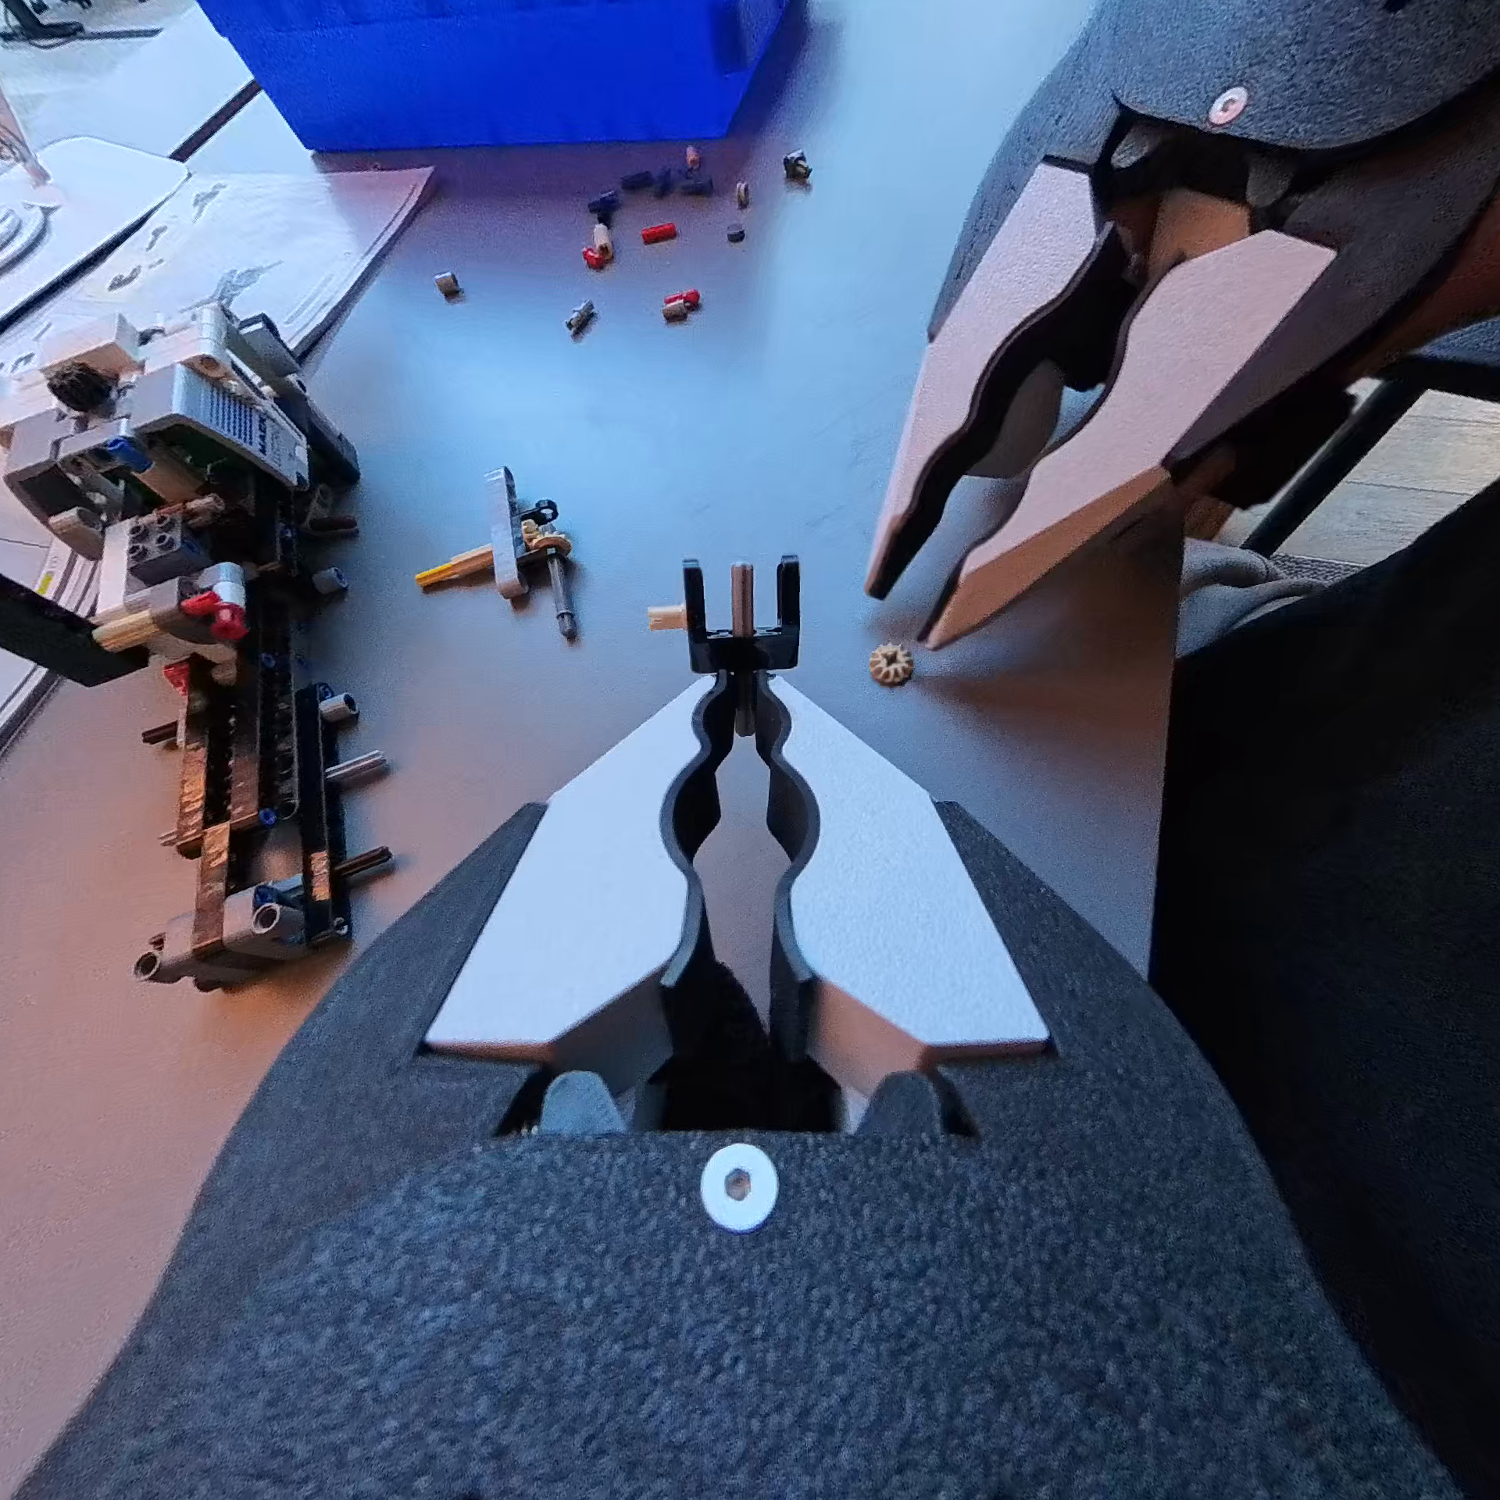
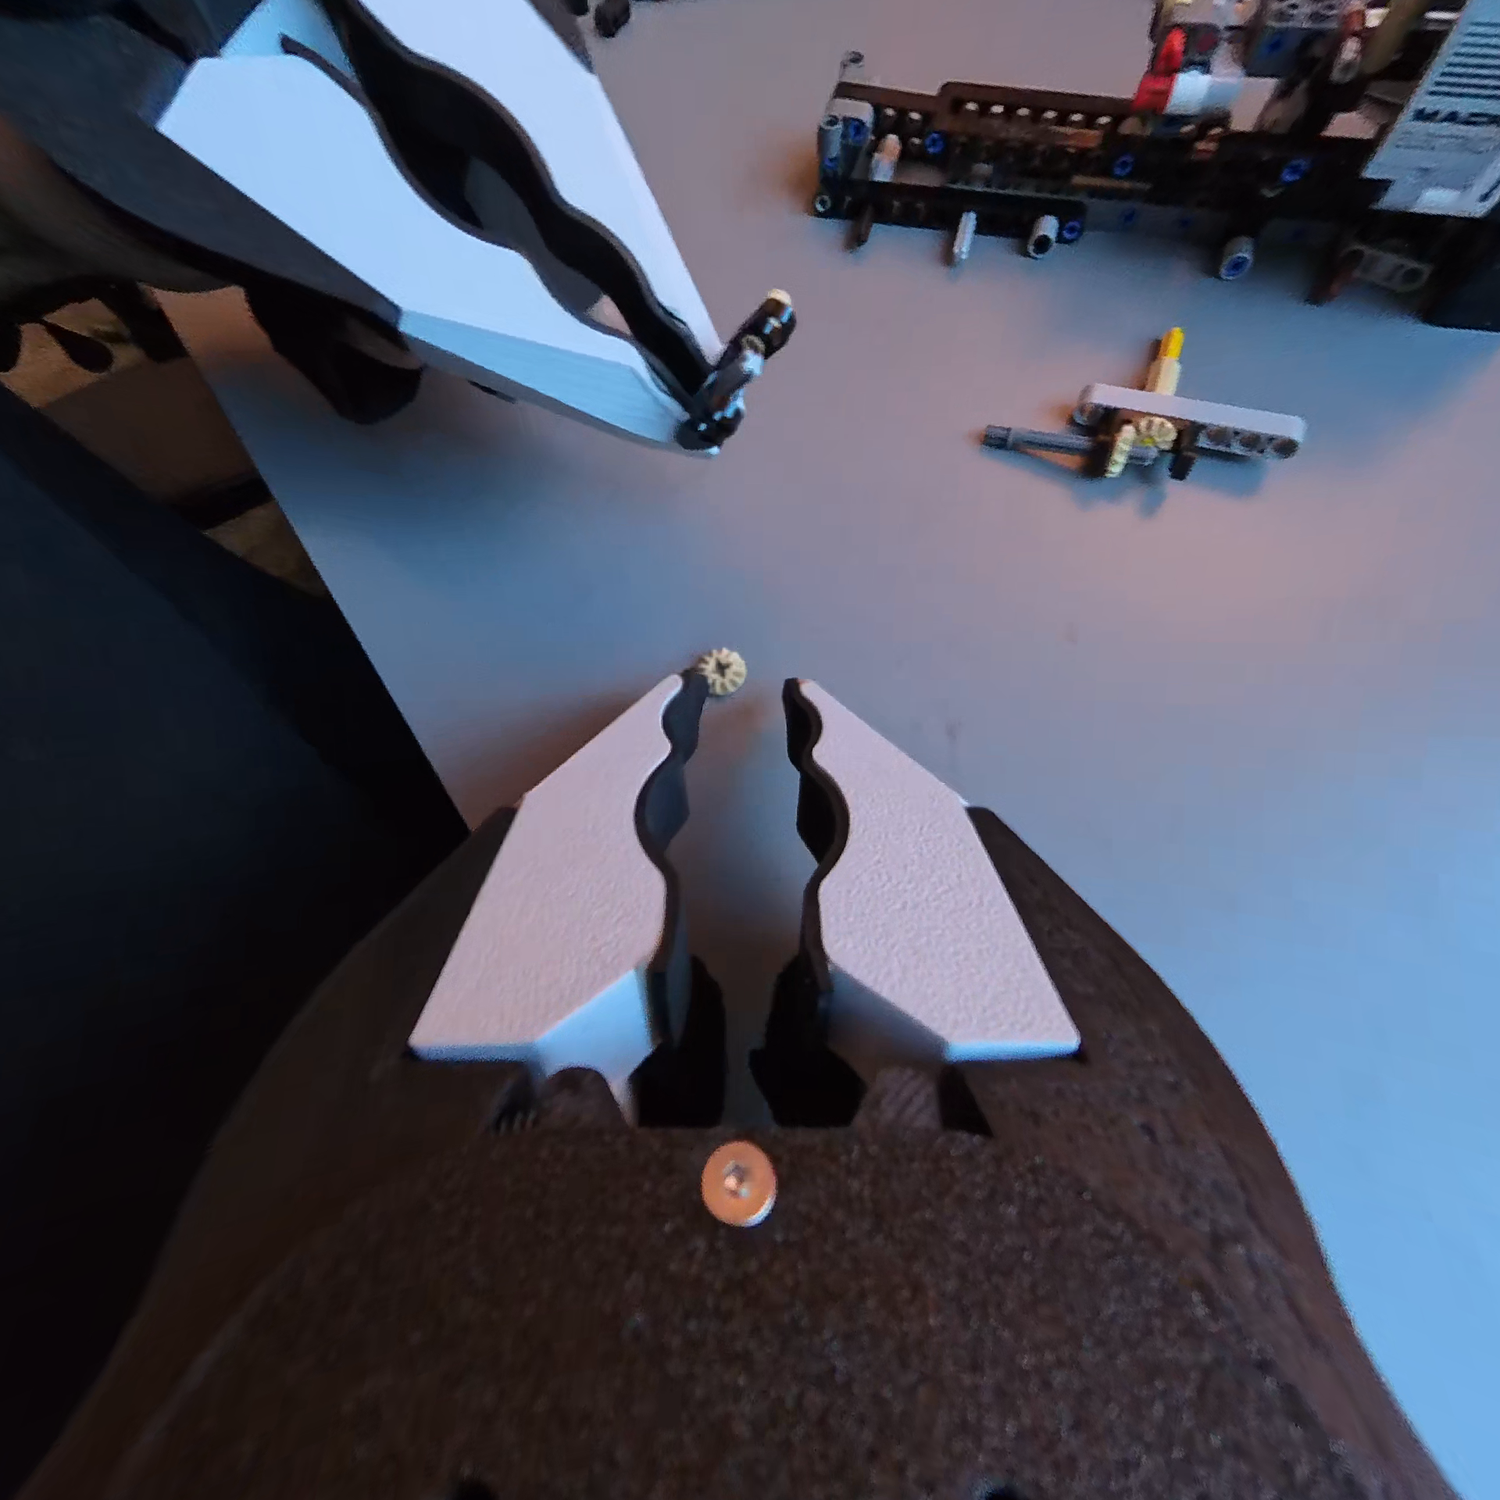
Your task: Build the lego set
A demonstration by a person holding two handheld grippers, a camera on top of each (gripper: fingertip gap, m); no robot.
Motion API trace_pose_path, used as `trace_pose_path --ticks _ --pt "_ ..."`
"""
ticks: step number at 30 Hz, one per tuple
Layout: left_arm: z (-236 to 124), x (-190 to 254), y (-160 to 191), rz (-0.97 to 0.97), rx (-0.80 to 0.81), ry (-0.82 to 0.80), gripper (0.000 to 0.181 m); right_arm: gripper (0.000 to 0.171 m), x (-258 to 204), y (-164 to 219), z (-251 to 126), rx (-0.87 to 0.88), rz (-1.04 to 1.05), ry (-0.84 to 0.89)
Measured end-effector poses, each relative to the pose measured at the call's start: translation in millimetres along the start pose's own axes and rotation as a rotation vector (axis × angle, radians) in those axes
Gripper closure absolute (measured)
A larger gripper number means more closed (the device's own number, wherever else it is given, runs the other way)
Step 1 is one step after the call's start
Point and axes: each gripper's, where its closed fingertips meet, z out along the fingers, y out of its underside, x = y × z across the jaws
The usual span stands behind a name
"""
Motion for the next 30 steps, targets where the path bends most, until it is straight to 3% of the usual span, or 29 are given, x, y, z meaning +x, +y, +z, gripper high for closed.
trace_pose_path --ticks 19,23,27,30 --pt "2.0 -4.9 6.3 0.026 -0.021 -0.022 0.179 0.16 -0.3 0.2 11.6 -0.046 -0.032 0.045" --pt "8.2 -12.1 11.1 0.092 -0.061 -0.095 0.179 0.161 10.2 -25.8 -1.2 0.113 0.052 0.062" --pt "13.9 -17.8 9.2 0.225 -0.079 -0.206 0.179 0.161 14.3 -75.8 -21.6 0.389 0.293 -0.047" --pt "16.2 -16.2 1.7 0.283 -0.067 -0.25 0.179 0.161 20.1 -75.3 -14.3 0.384 0.333 -0.013"
